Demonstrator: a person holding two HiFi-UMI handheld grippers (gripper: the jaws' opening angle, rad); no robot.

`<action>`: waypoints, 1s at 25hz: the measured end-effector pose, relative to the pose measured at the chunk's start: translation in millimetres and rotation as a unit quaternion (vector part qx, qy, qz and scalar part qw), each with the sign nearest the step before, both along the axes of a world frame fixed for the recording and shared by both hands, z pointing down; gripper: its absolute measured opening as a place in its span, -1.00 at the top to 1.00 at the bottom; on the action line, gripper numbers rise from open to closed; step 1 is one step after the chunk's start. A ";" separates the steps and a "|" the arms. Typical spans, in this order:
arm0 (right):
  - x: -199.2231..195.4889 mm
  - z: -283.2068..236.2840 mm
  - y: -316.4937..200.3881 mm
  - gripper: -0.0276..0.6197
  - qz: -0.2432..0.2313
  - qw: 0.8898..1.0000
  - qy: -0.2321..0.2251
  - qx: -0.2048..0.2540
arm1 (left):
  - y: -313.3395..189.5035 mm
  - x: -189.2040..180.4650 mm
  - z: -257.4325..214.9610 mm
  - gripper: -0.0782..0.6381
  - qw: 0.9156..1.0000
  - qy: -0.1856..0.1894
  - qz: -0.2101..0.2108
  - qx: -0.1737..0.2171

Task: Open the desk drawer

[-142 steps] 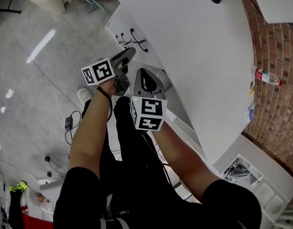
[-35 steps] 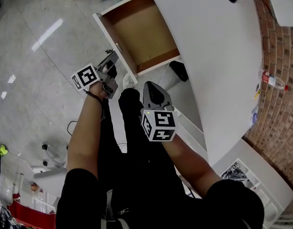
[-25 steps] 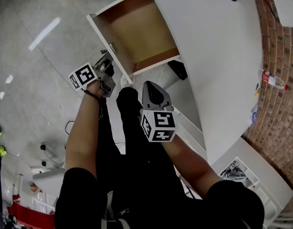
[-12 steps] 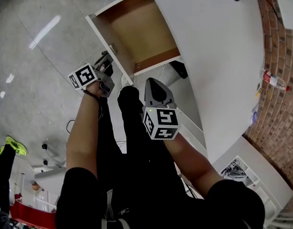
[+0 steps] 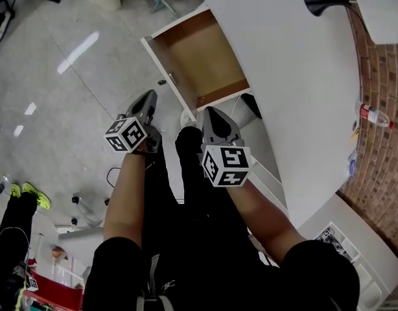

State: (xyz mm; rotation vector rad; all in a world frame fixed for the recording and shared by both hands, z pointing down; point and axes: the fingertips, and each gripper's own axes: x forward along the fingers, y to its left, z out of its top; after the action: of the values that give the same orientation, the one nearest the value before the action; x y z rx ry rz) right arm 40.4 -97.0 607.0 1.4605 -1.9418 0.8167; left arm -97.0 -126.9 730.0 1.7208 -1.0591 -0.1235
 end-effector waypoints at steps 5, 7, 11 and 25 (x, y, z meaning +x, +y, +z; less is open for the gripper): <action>-22.2 -48.2 -19.6 0.92 -0.024 0.999 -0.005 0.035 | -4.7 -12.7 -101.9 0.79 0.989 -0.124 0.028 0.080; -32.5 -72.0 -28.1 0.92 -0.029 0.998 -0.017 0.051 | -12.8 -22.1 -140.6 0.79 0.982 -0.162 0.017 0.099; -54.4 -113.8 -38.4 0.92 -0.026 0.995 -0.050 0.077 | -25.6 -37.0 -213.4 0.79 0.963 -0.232 0.028 0.137; -50.1 -277.1 -72.1 0.92 0.018 0.973 -0.074 0.220 | -40.7 -35.8 -408.5 0.79 0.921 -0.299 0.049 0.247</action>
State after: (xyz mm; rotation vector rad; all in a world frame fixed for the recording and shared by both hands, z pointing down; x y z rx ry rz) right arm -9.7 -169.1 329.9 1.7291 -2.3210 0.5409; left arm -132.8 -167.6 321.5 2.3496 -1.4646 0.2384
